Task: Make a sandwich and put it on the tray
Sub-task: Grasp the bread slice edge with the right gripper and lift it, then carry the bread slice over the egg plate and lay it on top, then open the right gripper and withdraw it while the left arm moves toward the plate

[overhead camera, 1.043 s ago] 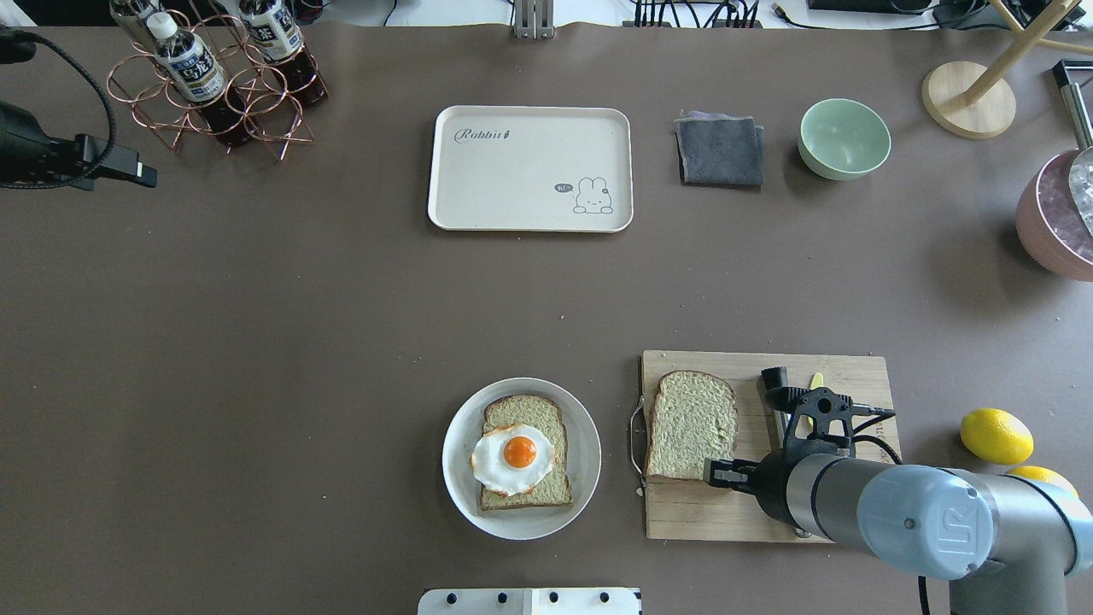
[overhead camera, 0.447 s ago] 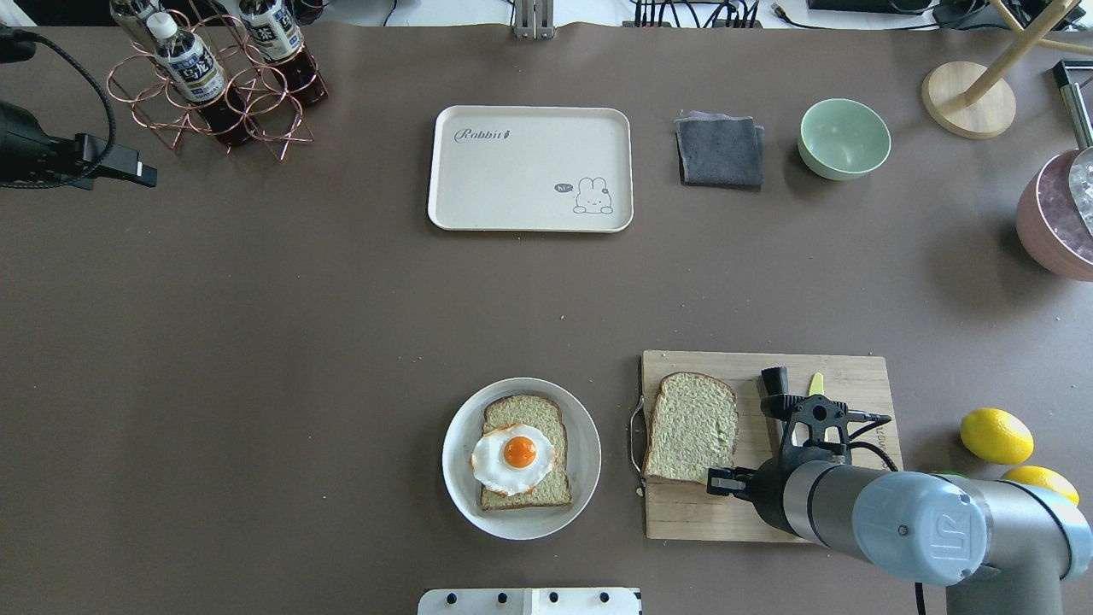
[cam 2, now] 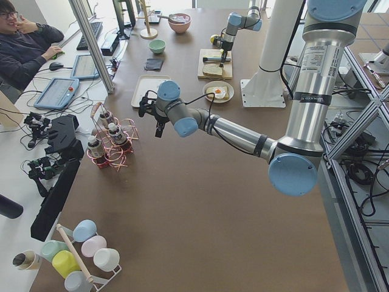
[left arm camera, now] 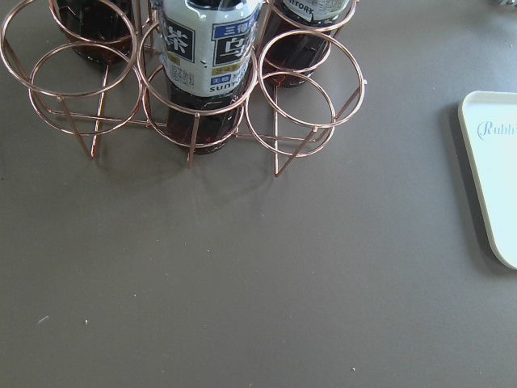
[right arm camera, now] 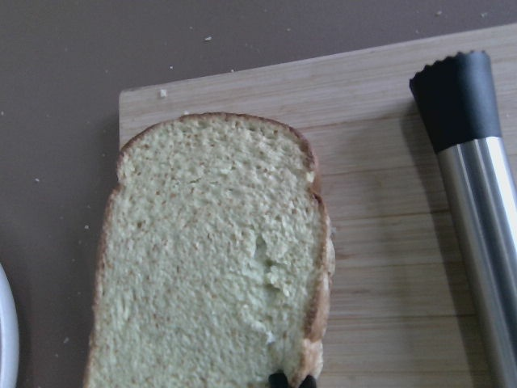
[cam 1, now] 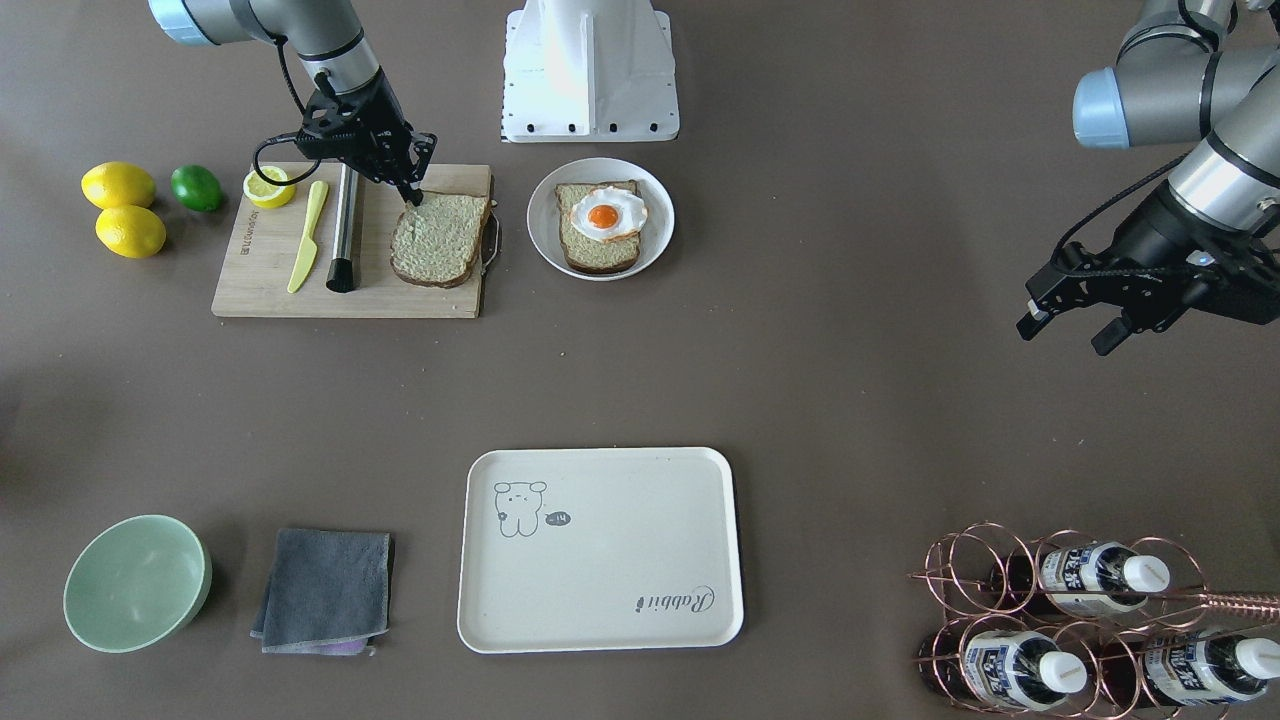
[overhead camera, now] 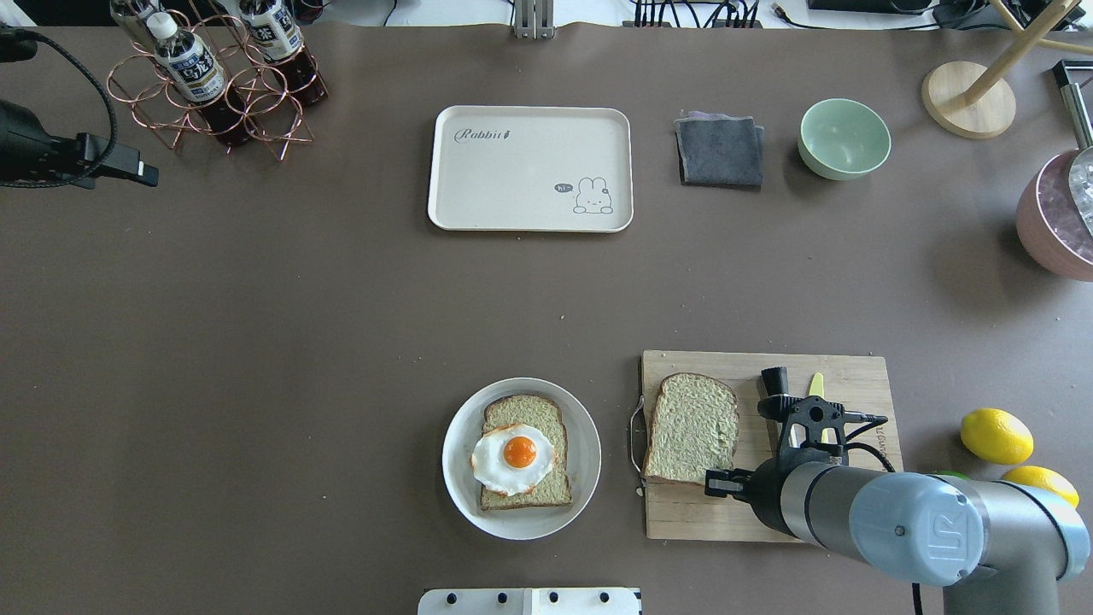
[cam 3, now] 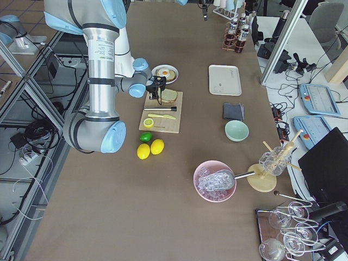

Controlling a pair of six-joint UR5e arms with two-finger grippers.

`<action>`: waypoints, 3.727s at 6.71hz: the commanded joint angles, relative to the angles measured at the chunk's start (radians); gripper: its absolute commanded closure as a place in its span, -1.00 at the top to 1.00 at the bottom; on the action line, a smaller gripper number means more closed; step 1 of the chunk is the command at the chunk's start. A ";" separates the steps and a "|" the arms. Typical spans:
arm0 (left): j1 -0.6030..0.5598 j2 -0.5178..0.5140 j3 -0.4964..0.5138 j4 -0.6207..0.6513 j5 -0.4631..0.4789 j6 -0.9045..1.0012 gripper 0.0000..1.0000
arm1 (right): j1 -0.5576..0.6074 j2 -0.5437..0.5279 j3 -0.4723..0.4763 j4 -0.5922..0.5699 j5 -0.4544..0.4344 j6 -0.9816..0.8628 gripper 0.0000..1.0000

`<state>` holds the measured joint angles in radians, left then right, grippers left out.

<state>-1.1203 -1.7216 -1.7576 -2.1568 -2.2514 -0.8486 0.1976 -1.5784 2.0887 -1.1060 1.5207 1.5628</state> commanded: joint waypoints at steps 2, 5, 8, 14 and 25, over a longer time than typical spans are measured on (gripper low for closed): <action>0.000 -0.009 0.004 0.002 0.000 0.000 0.98 | 0.121 0.001 0.106 -0.011 0.164 -0.029 -1.00; 0.000 -0.009 0.007 0.002 -0.002 0.000 0.98 | 0.218 0.284 0.088 -0.147 0.317 -0.083 -1.00; 0.000 -0.007 0.006 0.002 -0.005 0.000 0.98 | 0.068 0.478 -0.102 -0.176 0.171 -0.212 -1.00; 0.000 -0.007 0.006 0.001 -0.004 -0.003 0.98 | 0.005 0.427 -0.125 -0.172 0.095 -0.276 -1.00; 0.000 -0.015 0.009 0.000 -0.004 -0.009 0.98 | -0.009 0.425 -0.110 -0.173 0.053 -0.333 1.00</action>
<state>-1.1198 -1.7337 -1.7499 -2.1568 -2.2538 -0.8574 0.1638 -1.1557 1.9675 -1.2771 1.5535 1.2330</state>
